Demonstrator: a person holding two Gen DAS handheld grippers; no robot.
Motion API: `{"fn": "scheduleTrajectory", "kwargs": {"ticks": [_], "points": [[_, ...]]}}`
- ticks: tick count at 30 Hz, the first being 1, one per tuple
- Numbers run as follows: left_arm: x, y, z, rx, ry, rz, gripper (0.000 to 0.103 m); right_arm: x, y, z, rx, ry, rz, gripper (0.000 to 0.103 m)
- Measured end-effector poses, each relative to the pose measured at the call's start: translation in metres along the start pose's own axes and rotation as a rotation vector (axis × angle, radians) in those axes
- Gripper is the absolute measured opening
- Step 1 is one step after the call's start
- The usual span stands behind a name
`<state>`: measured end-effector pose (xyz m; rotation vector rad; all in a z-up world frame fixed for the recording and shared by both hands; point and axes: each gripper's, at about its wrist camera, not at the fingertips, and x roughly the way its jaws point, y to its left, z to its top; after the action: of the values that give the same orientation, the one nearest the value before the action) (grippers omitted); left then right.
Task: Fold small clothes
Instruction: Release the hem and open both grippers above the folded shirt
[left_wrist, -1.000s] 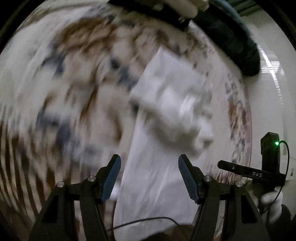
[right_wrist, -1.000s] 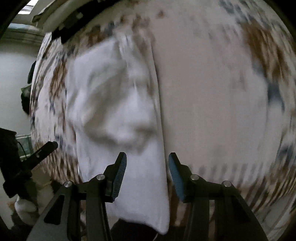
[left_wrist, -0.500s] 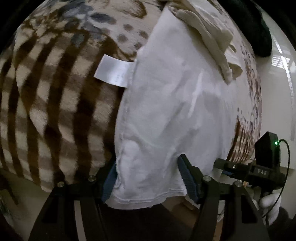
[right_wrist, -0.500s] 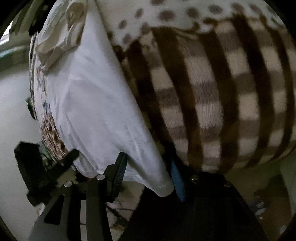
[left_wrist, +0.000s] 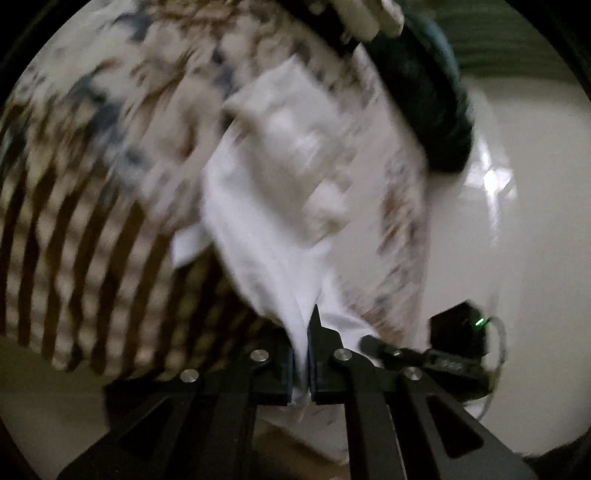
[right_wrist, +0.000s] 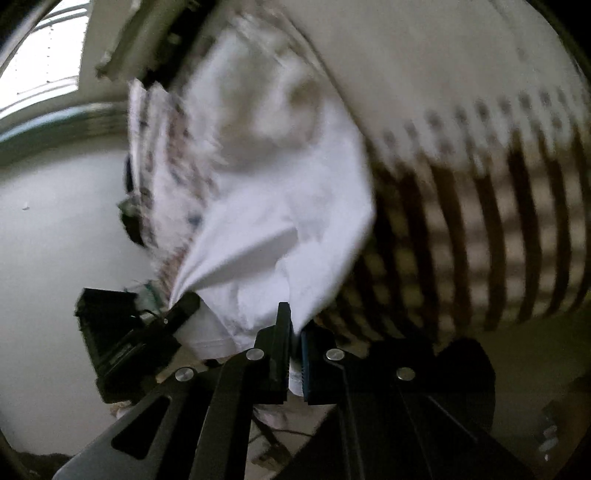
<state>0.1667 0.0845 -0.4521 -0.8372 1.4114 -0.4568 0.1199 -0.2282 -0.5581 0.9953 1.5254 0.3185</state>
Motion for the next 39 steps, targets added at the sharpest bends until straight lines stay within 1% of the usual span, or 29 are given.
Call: {"fn": "scheduleTrajectory", "kwargs": {"ticks": [1,2,3,5,6,7,8,9,10,11,13,14,16,18,19,21,23,24,26,27,28,29,30,32,33,34,36,37,39], "points": [[-0.002,-0.006,0.014,-0.011,-0.015,-0.023,0.004,-0.009,0.011,0.016,-0.007,-0.031,0.01,0.005],[-0.001,-0.013,0.036,-0.033,-0.037,-0.074,0.004,-0.016,0.022,0.031,-0.017,-0.068,0.003,0.005],[0.004,-0.017,0.049,-0.047,-0.046,-0.094,0.004,-0.019,0.032,0.047,-0.022,-0.102,-0.001,0.005],[0.017,-0.022,0.092,-0.079,-0.07,-0.136,0.005,-0.02,0.048,0.088,-0.002,-0.16,0.027,0.005],[0.024,-0.023,0.112,-0.09,-0.088,-0.142,0.006,-0.019,0.054,0.107,0.014,-0.188,0.041,0.005],[0.033,-0.023,0.133,-0.102,-0.103,-0.145,0.013,-0.017,0.057,0.133,0.03,-0.221,0.062,0.005],[0.044,-0.022,0.16,-0.129,-0.117,-0.168,0.029,-0.014,0.058,0.153,0.049,-0.241,0.081,0.008],[0.051,-0.022,0.172,-0.142,-0.123,-0.178,0.039,-0.008,0.057,0.177,0.071,-0.251,0.106,0.014],[0.055,-0.019,0.189,-0.155,-0.13,-0.176,0.052,-0.002,0.058,0.192,0.083,-0.253,0.12,0.035],[0.059,-0.018,0.206,-0.166,-0.14,-0.18,0.053,0.002,0.058,0.207,0.098,-0.264,0.135,0.05],[0.053,-0.014,0.222,-0.169,-0.156,-0.176,0.054,0.003,0.064,0.224,0.099,-0.296,0.149,0.051],[0.051,-0.013,0.224,-0.16,-0.159,-0.173,0.058,-0.001,0.065,0.229,0.09,-0.306,0.15,0.051],[0.046,-0.01,0.227,-0.128,-0.16,-0.158,0.061,-0.007,0.066,0.23,0.064,-0.323,0.101,0.053],[0.042,-0.005,0.226,-0.102,-0.149,-0.122,0.061,-0.011,0.067,0.223,0.008,-0.341,-0.013,0.053],[0.036,-0.001,0.225,-0.107,-0.148,-0.104,0.061,-0.01,0.066,0.22,-0.016,-0.323,-0.064,0.053],[0.033,0.01,0.223,-0.135,-0.131,-0.098,0.061,-0.006,0.061,0.213,-0.029,-0.264,-0.107,0.053],[0.03,0.017,0.216,-0.147,-0.114,-0.076,0.061,0.005,0.058,0.201,-0.02,-0.198,-0.115,0.053],[0.032,0.015,0.214,-0.14,-0.108,-0.059,0.061,0.011,0.057,0.196,-0.026,-0.153,-0.121,0.053],[0.034,0.013,0.208,-0.112,-0.07,-0.01,0.061,0.035,0.059,0.193,-0.029,-0.048,-0.189,0.053],[0.038,0.011,0.208,-0.102,-0.051,0.001,0.061,0.051,0.062,0.195,-0.035,0.008,-0.214,0.053],[0.044,0.009,0.208,-0.082,-0.028,0.009,0.061,0.06,0.065,0.198,-0.046,0.023,-0.214,0.053],[0.057,0.004,0.212,-0.05,0.011,0.045,0.061,0.067,0.07,0.205,-0.054,0.001,-0.203,0.053],[0.063,0.001,0.214,-0.036,0.027,0.069,0.061,0.071,0.076,0.213,-0.055,-0.023,-0.19,0.053],[0.083,-0.005,0.232,-0.007,0.049,0.07,0.061,0.066,0.09,0.237,-0.044,-0.14,-0.145,0.053],[0.087,-0.007,0.241,0.001,0.042,0.077,0.061,0.061,0.096,0.245,-0.044,-0.2,-0.131,0.053],[0.092,-0.01,0.252,0.014,0.03,0.072,0.061,0.051,0.103,0.255,-0.049,-0.284,-0.099,0.053],[0.095,-0.015,0.277,0.02,-0.004,0.072,0.061,0.033,0.111,0.269,-0.051,-0.387,-0.067,0.053],[0.091,-0.017,0.287,0.02,-0.024,0.069,0.061,0.026,0.113,0.276,-0.045,-0.414,-0.071,0.053],[0.077,-0.021,0.3,0.025,-0.071,0.042,0.061,0.013,0.113,0.277,-0.054,-0.438,-0.083,0.053]]}}
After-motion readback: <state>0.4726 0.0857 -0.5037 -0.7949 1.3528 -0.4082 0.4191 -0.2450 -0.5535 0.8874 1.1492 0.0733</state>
